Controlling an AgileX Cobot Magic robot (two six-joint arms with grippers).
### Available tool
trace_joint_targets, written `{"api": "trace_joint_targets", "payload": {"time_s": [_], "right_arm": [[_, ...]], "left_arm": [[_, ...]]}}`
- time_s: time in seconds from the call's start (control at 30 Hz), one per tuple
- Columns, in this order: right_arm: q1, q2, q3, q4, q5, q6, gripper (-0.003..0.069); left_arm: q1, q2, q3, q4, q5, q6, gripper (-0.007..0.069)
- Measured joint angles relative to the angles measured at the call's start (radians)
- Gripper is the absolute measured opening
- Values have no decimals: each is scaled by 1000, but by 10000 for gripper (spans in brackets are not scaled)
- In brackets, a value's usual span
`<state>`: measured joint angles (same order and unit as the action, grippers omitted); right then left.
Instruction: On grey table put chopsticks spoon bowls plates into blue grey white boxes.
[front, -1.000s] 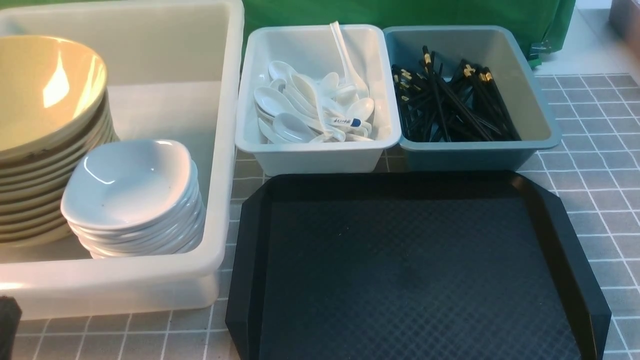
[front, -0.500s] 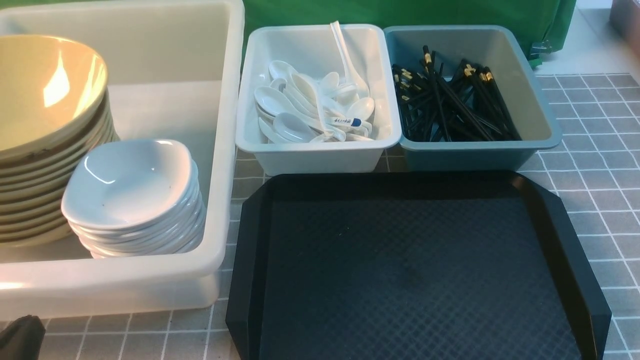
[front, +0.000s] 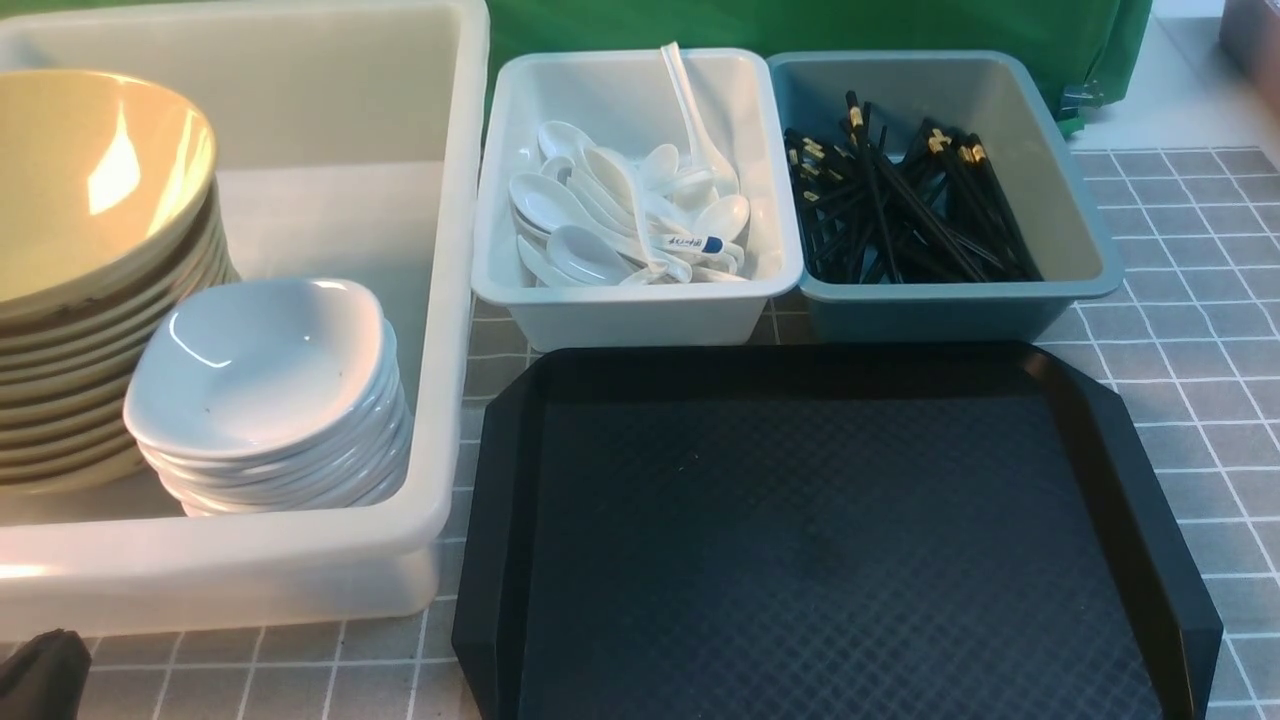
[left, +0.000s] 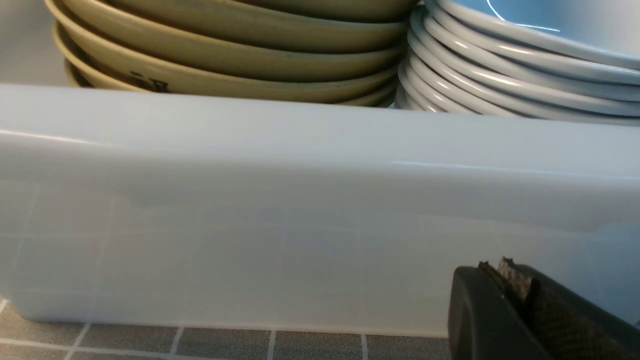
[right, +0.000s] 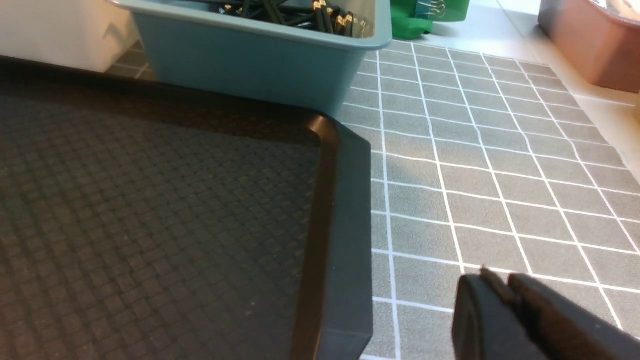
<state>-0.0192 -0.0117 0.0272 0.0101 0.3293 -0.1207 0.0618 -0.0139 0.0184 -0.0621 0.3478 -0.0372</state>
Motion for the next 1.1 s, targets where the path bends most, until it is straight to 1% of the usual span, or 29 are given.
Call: {"api": "trace_joint_targets", "payload": {"time_s": [1.1], "right_arm": [[0,0,0,-1,0,0,131]], "left_arm": [[0,0,0,-1,0,0,-11]]}}
